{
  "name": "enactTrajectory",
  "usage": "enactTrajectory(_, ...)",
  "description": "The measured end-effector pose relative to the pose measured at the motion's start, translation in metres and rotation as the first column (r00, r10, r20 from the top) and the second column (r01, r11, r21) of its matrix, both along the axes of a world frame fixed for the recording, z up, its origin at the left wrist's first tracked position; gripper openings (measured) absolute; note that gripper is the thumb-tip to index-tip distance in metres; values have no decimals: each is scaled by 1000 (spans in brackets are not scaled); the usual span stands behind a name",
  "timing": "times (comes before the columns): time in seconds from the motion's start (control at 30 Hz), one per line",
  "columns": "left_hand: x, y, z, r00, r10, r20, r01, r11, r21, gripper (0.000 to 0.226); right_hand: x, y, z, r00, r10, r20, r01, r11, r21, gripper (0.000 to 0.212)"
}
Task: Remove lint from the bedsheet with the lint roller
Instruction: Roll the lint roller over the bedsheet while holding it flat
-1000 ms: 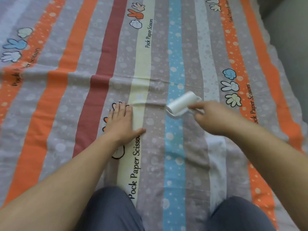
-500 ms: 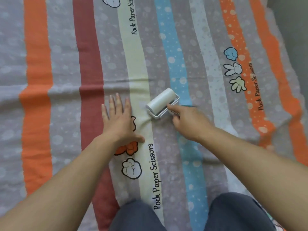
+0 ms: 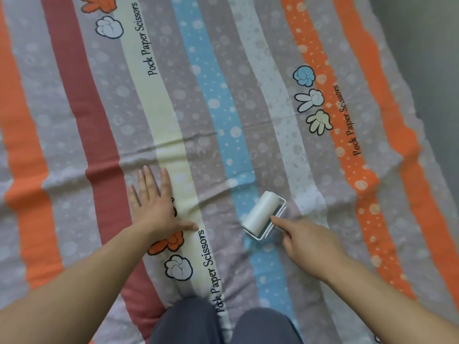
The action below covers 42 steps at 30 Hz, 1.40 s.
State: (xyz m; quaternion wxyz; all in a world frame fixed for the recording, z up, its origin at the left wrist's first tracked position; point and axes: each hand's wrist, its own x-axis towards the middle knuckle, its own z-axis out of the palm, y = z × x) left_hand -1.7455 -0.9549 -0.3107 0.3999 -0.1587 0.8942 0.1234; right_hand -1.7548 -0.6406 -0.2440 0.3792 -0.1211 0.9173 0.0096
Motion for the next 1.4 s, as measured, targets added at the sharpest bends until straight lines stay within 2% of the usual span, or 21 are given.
enactTrajectory(0.17,5,1,-2,998,-17,-68,17,1000,-1,167,6,35,30,995,20,97,-26,998,58,47)
enactTrajectory(0.3,17,1,-5,987,-7,-161,2,1000,-26,160,-7,19,60,997,75,31,-75,997,0,48)
enactTrajectory(0.53,55,0,6,967,118,-227,-154,977,-149,132,-51,-108,19,986,93,-138,-134,934,-332,48)
enactTrajectory(0.63,63,-9,12,952,176,-250,-220,962,-161,133,-57,-170,-4,989,107,-102,-140,904,-404,48)
enactTrajectory(0.77,70,-28,3,937,248,-246,-291,943,-160,142,-48,-206,-29,989,133,-64,-147,914,-378,54)
enactTrajectory(0.87,75,-29,-14,940,252,-231,-292,943,-157,148,-42,-193,-36,992,95,-81,-118,917,-380,53)
enactTrajectory(1.03,80,-20,-33,925,274,-264,-321,934,-156,158,-17,-123,-39,991,90,-99,-118,937,-330,54)
enactTrajectory(1.23,96,-17,-36,915,183,-360,-246,960,-136,141,24,-51,-20,992,48,-119,-72,977,-203,51)
enactTrajectory(1.4,108,-11,-34,901,191,-389,-238,968,-78,133,36,-17,-1,994,60,-86,-71,989,-131,45)
